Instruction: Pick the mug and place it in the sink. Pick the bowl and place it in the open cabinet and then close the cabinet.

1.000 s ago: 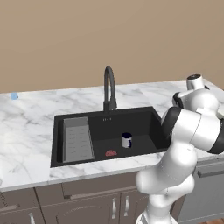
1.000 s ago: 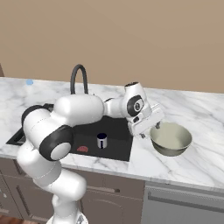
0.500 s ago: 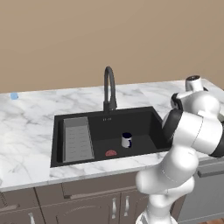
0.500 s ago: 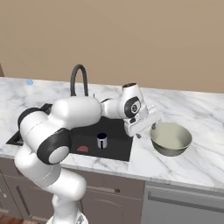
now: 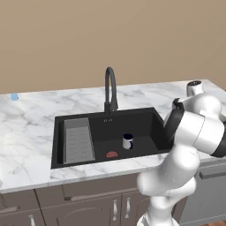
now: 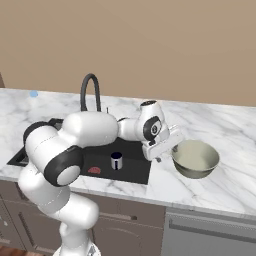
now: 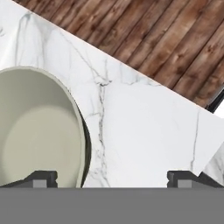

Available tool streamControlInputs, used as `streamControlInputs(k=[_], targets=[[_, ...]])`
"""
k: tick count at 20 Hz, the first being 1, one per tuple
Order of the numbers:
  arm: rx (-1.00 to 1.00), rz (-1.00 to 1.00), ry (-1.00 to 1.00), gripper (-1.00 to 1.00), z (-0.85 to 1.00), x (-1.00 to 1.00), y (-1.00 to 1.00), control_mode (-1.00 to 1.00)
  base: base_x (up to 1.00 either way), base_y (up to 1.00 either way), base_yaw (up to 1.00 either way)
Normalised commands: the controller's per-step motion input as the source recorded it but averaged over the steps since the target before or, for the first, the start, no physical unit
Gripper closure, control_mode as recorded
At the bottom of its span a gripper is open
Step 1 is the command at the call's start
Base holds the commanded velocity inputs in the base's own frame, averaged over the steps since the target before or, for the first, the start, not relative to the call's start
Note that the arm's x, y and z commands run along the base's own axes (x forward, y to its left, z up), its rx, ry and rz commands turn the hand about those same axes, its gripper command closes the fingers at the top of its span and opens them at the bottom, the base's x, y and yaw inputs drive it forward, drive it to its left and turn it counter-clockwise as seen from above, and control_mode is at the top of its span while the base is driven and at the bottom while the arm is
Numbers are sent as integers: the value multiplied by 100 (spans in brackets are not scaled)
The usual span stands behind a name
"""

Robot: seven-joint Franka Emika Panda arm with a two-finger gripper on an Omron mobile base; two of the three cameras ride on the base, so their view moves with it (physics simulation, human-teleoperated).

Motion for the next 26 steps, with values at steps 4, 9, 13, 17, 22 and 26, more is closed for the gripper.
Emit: streamControlInputs(k=[4, 9, 13, 17, 22, 26], targets=[[0, 0, -3, -100, -24, 10, 0, -100, 0, 0, 0], [0, 0, -3, -100, -25, 7, 0, -100, 0, 0, 0], [0, 0, -2, -100, -19, 5, 0, -100, 0, 0, 0], [0, 0, -3, -100, -5, 4, 0, -100, 0, 0, 0], [0, 0, -4, -100, 0, 6, 0, -100, 0, 0, 0], [0, 0, -2, -100, 0, 12, -4, -100, 0, 0, 0]])
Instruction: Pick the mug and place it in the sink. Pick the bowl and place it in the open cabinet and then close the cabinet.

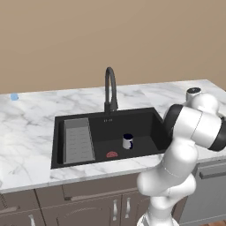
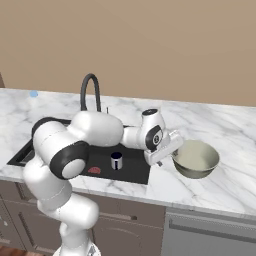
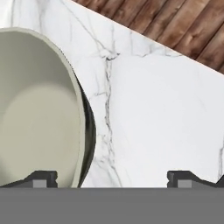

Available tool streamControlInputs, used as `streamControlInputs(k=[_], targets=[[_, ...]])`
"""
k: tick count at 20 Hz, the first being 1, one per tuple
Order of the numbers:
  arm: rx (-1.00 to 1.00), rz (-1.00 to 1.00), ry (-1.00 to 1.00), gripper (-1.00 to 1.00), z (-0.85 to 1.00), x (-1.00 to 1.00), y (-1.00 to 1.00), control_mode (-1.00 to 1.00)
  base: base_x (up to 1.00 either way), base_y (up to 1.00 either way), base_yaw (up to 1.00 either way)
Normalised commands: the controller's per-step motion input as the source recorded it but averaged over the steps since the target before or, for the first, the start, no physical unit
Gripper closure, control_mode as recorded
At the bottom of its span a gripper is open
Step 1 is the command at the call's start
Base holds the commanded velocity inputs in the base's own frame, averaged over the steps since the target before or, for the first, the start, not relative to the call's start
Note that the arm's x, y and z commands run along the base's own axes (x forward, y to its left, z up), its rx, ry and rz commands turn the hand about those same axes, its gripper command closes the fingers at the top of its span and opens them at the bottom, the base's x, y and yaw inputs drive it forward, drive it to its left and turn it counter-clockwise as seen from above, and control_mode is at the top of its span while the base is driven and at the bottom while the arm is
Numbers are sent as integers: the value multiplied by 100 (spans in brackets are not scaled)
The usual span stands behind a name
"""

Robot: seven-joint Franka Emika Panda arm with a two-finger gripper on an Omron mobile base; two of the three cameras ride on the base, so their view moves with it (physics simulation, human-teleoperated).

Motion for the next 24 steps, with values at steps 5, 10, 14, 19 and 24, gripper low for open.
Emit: streamControlInputs(k=[5, 10, 14, 19, 24], targets=[[0, 0, 0, -100, 0, 27, -19, -100, 0, 0, 0], [0, 0, 0, -100, 0, 40, -36, -100, 0, 0, 0], [0, 0, 0, -100, -8, 26, -24, -100, 0, 0, 0], [0, 0, 0, -100, -23, 7, -20, -100, 0, 0, 0], [0, 0, 0, -100, -63, -16, 0, -100, 0, 0, 0]])
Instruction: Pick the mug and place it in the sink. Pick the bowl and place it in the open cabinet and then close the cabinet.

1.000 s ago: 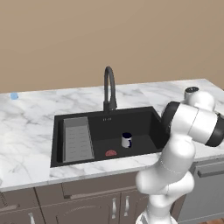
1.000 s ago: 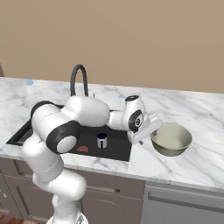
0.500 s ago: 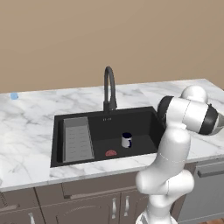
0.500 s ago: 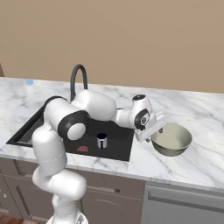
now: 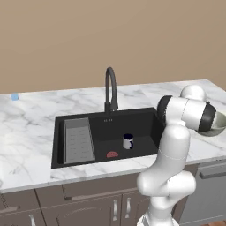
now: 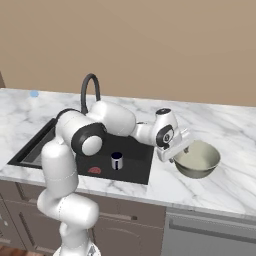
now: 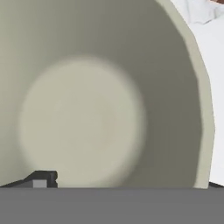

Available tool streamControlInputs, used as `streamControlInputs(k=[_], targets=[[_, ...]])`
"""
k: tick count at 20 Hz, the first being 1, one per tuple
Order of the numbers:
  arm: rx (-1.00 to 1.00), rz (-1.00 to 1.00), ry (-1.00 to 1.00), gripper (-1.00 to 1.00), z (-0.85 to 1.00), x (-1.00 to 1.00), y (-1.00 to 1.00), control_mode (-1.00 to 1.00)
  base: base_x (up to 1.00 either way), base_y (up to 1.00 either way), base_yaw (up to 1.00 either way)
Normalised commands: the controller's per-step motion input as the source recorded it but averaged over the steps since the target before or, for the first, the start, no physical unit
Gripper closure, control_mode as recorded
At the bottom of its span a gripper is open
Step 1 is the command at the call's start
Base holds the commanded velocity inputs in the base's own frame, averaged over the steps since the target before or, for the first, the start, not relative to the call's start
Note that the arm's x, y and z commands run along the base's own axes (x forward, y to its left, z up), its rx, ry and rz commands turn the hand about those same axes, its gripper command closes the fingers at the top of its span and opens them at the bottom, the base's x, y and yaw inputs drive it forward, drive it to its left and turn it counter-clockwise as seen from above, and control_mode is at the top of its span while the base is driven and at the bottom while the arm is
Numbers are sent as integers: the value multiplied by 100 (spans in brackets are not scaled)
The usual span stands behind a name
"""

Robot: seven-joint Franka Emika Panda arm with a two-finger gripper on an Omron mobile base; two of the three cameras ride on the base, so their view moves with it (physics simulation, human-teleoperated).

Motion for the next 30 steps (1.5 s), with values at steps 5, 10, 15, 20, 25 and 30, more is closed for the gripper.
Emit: streamControlInputs(k=[5, 10, 15, 20, 25, 30], targets=[[0, 0, 0, -100, -70, -39, 0, -100, 0, 0, 0], [0, -1, 0, 100, -73, -53, -2, -100, 0, 0, 0], [2, -1, 0, 100, -43, -45, -16, -100, 0, 0, 0], [9, -3, 0, 100, -21, -30, -28, -100, 0, 0, 0], [7, -1, 4, 100, -4, -14, -8, -100, 0, 0, 0], [-2, 0, -2, 100, 18, -16, 11, -100, 0, 0, 0]])
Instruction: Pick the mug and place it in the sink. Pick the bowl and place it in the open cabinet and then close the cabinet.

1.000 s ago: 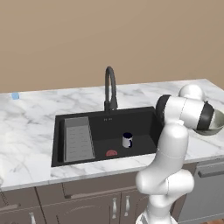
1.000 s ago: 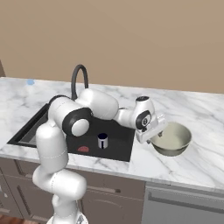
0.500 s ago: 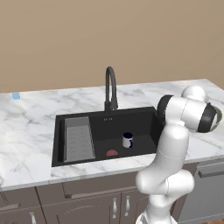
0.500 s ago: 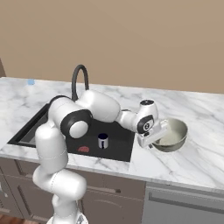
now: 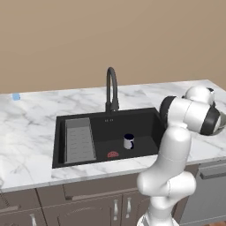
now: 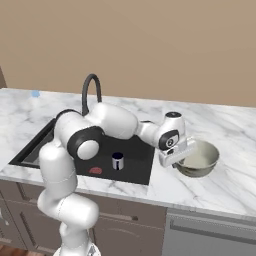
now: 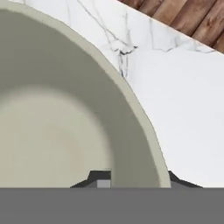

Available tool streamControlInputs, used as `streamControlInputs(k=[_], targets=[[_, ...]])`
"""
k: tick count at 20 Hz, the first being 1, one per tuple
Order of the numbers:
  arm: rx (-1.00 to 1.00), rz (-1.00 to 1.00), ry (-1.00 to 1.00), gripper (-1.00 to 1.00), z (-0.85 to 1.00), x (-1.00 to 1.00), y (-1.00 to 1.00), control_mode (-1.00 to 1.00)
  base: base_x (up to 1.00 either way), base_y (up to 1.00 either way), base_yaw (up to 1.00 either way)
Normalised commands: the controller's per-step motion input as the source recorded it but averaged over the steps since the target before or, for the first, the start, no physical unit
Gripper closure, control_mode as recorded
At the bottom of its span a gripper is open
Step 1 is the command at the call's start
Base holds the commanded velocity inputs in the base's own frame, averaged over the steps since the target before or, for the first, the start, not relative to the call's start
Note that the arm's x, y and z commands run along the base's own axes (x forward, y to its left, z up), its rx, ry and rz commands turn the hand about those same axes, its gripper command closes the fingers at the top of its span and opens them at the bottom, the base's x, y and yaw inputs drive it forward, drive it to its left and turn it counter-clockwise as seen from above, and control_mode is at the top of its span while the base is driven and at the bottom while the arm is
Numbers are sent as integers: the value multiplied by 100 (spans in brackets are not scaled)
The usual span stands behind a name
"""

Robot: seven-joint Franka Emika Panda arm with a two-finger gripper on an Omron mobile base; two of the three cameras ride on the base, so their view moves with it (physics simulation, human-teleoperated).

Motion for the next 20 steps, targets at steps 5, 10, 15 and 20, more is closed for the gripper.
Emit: streamControlInputs(k=[5, 10, 15, 20], targets=[[0, 12, -2, 100, 99, -1, 32, -100, 0, 0, 0], [0, 25, -2, 100, 94, -9, 50, -100, 0, 0, 0], [0, 40, 0, 100, 87, 0, 45, -100, 0, 0, 0], [0, 52, 0, 100, 65, -2, 25, -100, 0, 0, 0]])
